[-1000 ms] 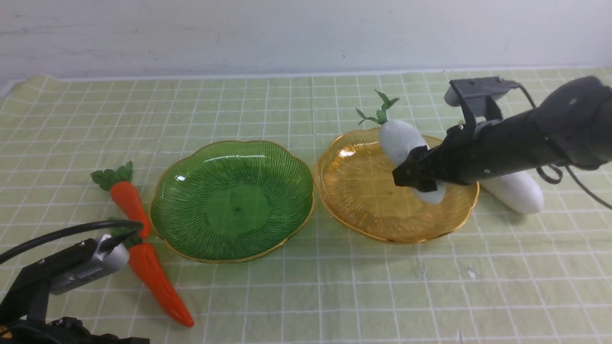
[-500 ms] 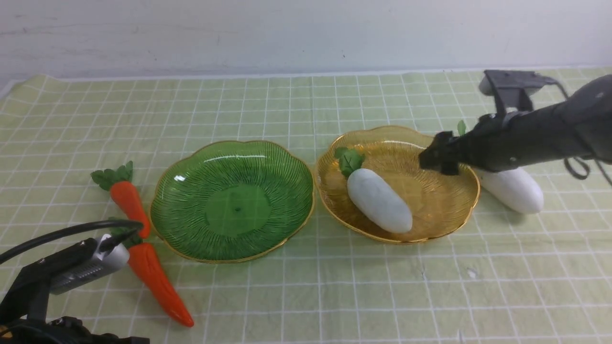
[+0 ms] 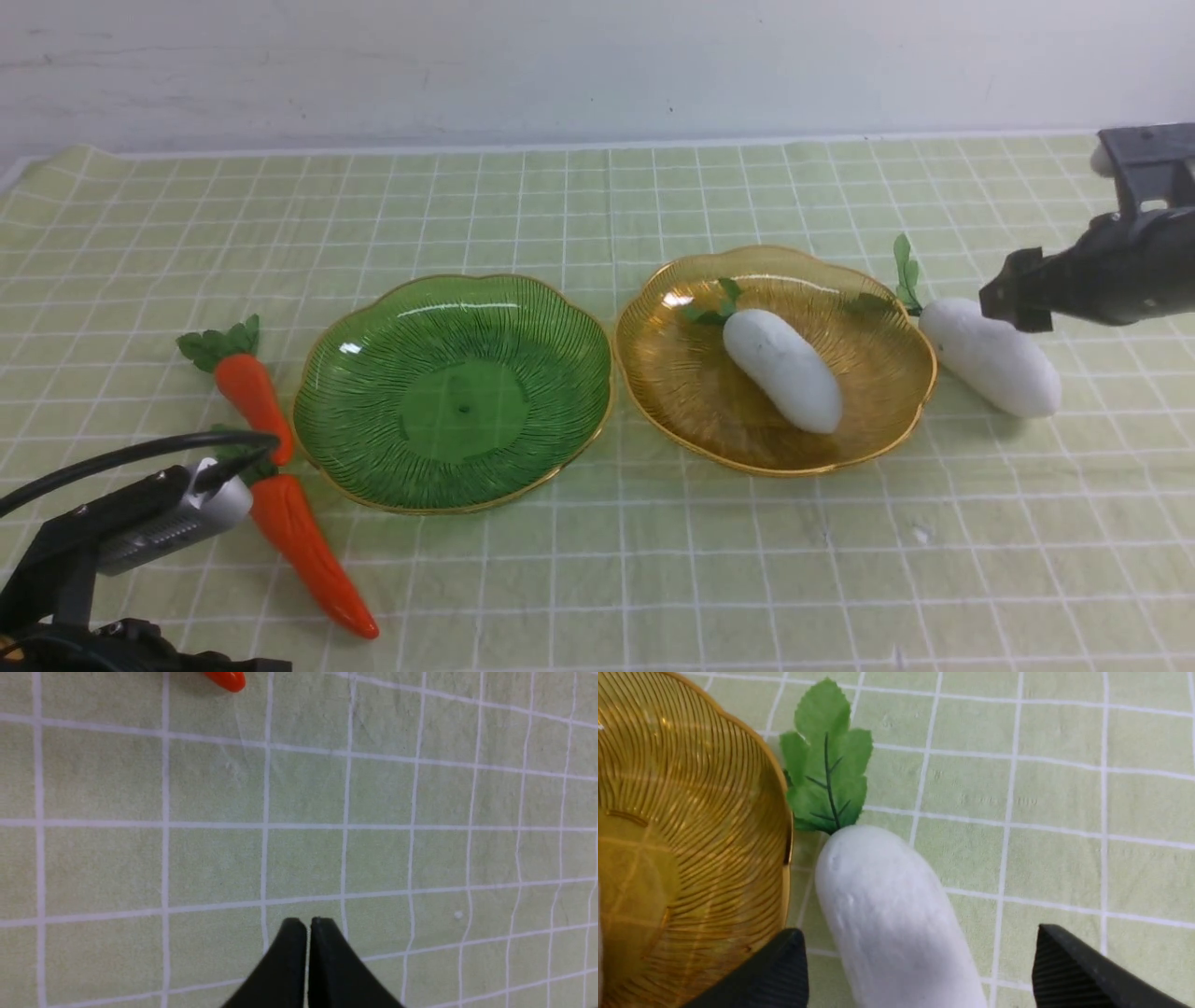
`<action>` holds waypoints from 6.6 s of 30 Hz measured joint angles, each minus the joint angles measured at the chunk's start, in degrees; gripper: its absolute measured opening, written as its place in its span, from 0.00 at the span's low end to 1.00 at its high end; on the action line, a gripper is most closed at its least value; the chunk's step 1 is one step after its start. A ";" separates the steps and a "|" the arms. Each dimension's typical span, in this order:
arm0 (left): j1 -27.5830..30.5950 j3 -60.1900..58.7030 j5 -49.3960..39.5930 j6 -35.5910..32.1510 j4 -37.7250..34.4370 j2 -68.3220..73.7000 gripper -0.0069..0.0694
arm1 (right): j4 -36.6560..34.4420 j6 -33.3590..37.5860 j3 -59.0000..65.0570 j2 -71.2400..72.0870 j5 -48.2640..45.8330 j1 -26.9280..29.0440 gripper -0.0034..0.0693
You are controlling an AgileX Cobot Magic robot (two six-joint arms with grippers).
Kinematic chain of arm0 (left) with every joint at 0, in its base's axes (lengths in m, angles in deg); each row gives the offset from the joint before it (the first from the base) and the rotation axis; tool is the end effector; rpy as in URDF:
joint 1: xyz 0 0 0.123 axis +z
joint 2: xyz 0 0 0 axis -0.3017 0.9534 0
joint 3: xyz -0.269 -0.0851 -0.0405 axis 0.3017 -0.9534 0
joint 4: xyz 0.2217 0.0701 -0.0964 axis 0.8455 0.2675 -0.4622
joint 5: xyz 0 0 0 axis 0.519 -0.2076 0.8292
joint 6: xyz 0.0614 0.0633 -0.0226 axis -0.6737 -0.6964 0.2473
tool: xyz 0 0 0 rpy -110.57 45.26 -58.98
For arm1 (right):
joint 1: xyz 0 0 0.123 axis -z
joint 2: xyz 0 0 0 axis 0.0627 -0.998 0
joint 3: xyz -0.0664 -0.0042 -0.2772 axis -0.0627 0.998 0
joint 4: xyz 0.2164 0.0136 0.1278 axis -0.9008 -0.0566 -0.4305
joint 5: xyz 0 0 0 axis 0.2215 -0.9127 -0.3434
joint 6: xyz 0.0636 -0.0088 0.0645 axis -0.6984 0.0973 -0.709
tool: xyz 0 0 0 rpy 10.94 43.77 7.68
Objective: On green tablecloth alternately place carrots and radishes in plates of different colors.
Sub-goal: 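Place the white radish on the plate, then pick up the carrot and put it on the nearest plate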
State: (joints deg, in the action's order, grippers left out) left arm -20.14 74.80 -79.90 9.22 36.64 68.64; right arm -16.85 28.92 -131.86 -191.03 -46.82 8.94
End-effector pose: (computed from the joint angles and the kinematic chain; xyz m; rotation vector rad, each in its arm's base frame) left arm 0.1316 -0.0438 0.2239 -0.1847 2.7302 -0.6743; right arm 0.3918 -0.0121 0.1911 -0.2194 2.4617 0.2227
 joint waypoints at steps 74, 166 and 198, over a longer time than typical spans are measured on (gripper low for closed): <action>0.00 0.00 0.98 -0.20 0.48 0.00 0.08 | -11.87 -0.23 0.00 19.79 -28.56 -6.25 0.62; 0.06 17.91 14.99 15.22 23.34 34.72 0.37 | 16.38 -28.63 42.48 71.45 7.05 -4.09 0.03; 0.06 20.93 3.67 15.09 34.58 35.57 0.38 | 16.38 -28.63 42.48 71.45 4.19 -4.09 0.03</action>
State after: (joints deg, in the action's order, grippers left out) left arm -20.08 95.73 -76.23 24.31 71.22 104.21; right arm -0.48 0.28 -89.38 -119.59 -42.62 4.85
